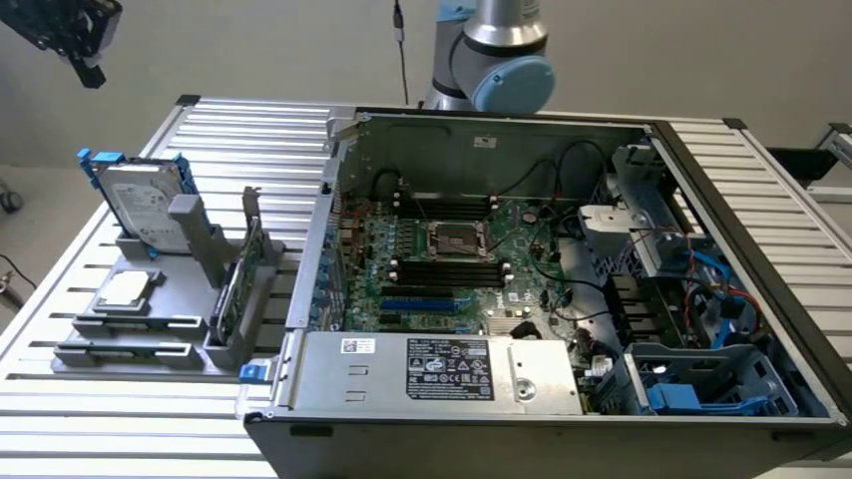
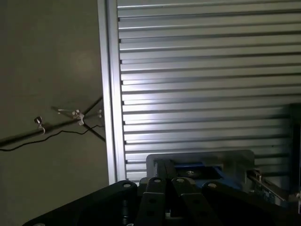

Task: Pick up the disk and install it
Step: 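Reach for the disk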

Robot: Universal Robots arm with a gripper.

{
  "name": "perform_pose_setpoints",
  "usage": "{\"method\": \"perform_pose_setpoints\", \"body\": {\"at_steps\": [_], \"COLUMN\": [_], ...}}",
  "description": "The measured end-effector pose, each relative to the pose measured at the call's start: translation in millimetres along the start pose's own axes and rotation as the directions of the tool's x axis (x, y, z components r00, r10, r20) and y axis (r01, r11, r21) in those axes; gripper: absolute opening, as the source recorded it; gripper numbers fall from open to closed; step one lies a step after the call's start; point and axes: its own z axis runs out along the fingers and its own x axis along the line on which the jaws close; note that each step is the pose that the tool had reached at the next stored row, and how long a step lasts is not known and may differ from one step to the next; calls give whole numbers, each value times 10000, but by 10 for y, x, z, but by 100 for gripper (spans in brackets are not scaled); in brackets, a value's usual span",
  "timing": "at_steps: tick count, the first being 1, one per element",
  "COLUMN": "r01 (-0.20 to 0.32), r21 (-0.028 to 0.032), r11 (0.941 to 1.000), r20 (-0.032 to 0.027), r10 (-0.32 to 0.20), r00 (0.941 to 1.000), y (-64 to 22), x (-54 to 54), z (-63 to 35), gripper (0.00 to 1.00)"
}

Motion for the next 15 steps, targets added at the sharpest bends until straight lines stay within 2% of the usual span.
{"method": "perform_pose_setpoints", "body": {"at_steps": [5,15], "r01": [45,376], "r21": [0,1], "r11": [10000,9993], "r20": [-1,0], "r10": [-45,-376], "r00": [10000,9993], "y": [-143,-263], "x": [-7,-25], "z": [0,0], "gripper": [11,11]}}
